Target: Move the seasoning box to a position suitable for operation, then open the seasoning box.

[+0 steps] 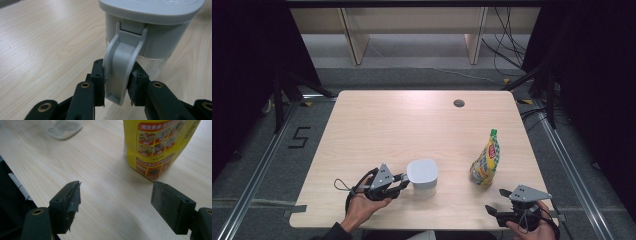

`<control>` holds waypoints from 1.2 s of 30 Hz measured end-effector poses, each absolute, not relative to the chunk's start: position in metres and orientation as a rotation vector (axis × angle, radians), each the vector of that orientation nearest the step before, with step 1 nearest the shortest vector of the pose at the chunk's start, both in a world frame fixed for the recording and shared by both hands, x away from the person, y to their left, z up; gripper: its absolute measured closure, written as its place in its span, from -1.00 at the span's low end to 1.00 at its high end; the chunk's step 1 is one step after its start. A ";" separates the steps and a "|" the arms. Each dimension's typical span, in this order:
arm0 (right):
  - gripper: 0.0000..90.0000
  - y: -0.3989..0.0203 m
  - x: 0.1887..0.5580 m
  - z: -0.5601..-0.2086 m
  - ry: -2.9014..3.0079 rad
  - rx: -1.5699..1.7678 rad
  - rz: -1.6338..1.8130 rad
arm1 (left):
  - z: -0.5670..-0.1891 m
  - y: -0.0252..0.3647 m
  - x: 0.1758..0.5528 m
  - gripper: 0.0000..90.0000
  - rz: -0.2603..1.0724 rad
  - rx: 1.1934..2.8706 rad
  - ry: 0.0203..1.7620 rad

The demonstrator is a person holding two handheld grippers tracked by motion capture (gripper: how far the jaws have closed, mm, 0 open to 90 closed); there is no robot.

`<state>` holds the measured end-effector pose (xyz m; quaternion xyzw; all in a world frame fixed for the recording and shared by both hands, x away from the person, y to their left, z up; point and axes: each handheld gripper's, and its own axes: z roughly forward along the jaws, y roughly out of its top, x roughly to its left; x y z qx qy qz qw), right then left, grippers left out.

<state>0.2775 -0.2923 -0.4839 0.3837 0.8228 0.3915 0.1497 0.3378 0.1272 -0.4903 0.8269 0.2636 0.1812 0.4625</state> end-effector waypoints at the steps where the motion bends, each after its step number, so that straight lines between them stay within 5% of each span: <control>1: -0.45 -0.292 0.277 -0.484 2.367 1.111 1.126 | -0.490 0.125 0.335 0.54 0.431 2.034 0.649; 23: -0.45 -0.291 0.280 -0.485 2.376 1.079 1.133 | -0.490 0.121 0.330 0.50 0.369 2.044 0.622; 36: -0.45 -0.292 0.282 -0.485 2.382 1.038 1.128 | -0.481 0.129 0.328 -0.29 0.377 2.035 0.641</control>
